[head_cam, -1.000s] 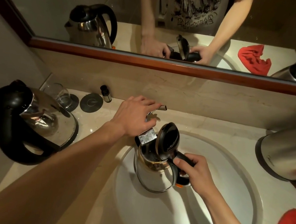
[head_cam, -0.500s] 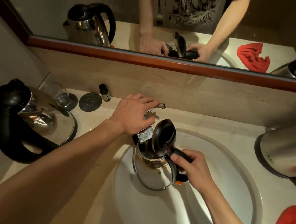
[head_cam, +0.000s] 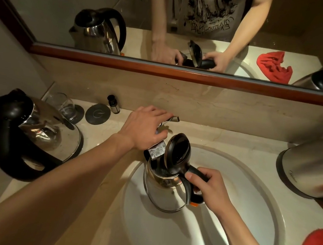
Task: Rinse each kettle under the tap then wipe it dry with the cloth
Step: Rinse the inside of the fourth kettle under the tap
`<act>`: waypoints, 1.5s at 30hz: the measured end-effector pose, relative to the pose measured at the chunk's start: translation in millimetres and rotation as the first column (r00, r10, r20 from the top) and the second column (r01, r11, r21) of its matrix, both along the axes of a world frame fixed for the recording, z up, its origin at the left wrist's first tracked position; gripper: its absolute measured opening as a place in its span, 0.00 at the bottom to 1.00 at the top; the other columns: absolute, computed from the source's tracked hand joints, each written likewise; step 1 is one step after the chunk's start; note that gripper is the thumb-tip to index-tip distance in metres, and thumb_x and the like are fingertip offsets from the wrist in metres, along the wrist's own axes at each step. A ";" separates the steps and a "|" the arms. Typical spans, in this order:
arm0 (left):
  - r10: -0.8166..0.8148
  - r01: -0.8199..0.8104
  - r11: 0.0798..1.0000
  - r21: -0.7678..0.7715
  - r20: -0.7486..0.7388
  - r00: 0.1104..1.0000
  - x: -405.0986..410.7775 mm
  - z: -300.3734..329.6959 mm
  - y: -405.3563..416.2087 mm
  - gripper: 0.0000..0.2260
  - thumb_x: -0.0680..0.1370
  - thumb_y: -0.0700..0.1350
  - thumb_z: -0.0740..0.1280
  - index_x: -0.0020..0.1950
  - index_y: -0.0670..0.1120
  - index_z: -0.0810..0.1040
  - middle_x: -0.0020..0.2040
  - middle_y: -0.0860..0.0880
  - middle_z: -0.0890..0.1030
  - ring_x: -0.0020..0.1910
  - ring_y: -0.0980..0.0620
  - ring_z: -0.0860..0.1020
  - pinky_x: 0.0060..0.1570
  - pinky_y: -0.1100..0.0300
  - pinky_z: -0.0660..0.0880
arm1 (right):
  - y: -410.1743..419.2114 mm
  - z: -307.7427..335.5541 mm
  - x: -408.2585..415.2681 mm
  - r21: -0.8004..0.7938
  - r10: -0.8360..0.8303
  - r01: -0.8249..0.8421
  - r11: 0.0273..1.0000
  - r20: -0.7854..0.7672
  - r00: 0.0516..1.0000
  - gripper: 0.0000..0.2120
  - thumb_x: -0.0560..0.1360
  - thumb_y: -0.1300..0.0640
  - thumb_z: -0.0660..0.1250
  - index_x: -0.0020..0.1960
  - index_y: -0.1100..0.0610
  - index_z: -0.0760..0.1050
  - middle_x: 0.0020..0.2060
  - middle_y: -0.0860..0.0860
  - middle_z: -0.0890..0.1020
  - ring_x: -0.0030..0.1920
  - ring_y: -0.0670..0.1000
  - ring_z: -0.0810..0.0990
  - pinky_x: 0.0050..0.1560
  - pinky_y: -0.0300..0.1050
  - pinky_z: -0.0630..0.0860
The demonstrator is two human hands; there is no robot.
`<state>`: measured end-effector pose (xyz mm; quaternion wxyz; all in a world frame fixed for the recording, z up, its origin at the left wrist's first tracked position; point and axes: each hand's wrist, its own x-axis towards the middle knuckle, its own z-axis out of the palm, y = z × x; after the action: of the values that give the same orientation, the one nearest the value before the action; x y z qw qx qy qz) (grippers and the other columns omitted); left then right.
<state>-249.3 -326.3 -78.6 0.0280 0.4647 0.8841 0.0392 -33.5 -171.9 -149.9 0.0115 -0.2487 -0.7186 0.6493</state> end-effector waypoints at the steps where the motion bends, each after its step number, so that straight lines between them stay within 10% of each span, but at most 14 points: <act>1: 0.000 0.000 1.000 0.000 0.001 1.000 0.0 0.2 0.1 0.29 0.76 0.61 0.53 0.76 0.53 0.67 0.71 0.52 0.74 0.67 0.50 0.70 0.59 0.54 0.66 | -0.2 0.0 -0.2 -0.001 -0.001 0.001 1.000 0.000 1.000 0.31 0.63 0.39 0.74 0.33 0.68 0.71 0.27 0.55 0.71 0.31 0.52 0.69 0.40 0.49 0.65; 45: 0.003 -0.003 1.000 -0.018 0.013 1.000 1.1 2.2 1.7 0.29 0.76 0.60 0.53 0.76 0.53 0.67 0.71 0.52 0.74 0.67 0.50 0.70 0.59 0.54 0.65 | 1.1 6.5 -2.6 0.003 0.008 -0.008 1.000 0.000 1.000 0.34 0.63 0.38 0.73 0.35 0.72 0.73 0.27 0.55 0.72 0.31 0.52 0.69 0.39 0.48 0.64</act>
<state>-248.1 -324.6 -76.4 0.0379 0.4630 0.8849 0.0344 -36.0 -170.9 -143.4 0.0091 -0.2457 -0.7208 0.6481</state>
